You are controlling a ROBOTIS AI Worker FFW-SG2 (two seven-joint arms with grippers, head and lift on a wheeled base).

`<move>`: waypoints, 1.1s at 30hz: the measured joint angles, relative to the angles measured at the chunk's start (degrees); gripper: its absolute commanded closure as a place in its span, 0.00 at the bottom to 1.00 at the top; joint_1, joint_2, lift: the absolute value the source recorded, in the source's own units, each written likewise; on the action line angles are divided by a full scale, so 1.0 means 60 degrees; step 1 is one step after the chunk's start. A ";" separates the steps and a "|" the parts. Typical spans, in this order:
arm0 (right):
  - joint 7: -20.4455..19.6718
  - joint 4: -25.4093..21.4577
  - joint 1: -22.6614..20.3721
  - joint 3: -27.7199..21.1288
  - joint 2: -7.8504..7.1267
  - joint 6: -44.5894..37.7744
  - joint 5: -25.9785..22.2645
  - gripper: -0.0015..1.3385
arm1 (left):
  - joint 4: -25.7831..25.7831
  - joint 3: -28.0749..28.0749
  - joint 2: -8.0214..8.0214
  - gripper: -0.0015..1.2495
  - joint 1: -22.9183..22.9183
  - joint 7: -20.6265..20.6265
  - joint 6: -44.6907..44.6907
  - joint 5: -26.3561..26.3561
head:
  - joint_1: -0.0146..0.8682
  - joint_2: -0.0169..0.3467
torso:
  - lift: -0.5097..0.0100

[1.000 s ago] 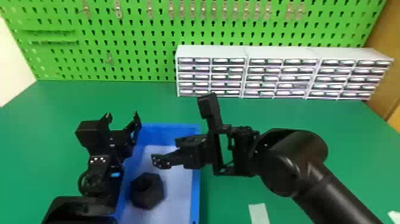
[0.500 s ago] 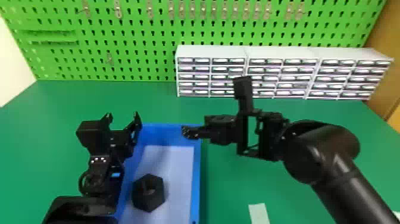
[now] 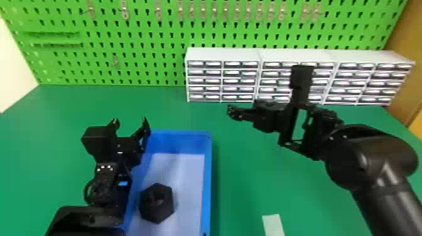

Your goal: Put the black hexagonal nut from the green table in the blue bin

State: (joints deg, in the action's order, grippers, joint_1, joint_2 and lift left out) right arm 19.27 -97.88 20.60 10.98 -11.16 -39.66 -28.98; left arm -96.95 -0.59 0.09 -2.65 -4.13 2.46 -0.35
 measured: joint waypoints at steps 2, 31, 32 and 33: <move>-0.0117 -0.0035 -0.0110 -0.0237 0.0040 0.0150 0.0071 0.10 | 0.0000 -0.0002 0.0000 0.41 0.0002 0.0000 0.0000 0.0000 | 0.76 0.20 | 0.80; -0.1958 -0.0547 -0.2027 -0.3003 0.0790 0.3045 0.2305 0.10 | 0.0001 -0.0048 0.0000 0.41 0.0015 -0.0060 0.0000 0.0015 | 0.76 0.20 | 0.80; -0.2103 -0.0547 -0.2123 -0.3030 0.0799 0.3214 0.2374 0.10 | 0.0001 -0.0050 0.0000 0.41 0.0012 -0.0066 0.0000 0.0015 | 0.76 0.20 | 0.80; -0.2216 -0.0547 -0.2196 -0.3043 0.0806 0.3353 0.2428 0.10 | 0.0001 -0.0052 0.0000 0.41 0.0008 -0.0073 0.0000 0.0015 | 0.76 0.20 | 0.80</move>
State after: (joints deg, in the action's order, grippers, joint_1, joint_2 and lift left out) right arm 5.98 -101.17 7.43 -7.28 -6.32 -19.54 -14.41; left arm -96.94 -0.91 0.09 -2.60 -4.56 2.46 -0.26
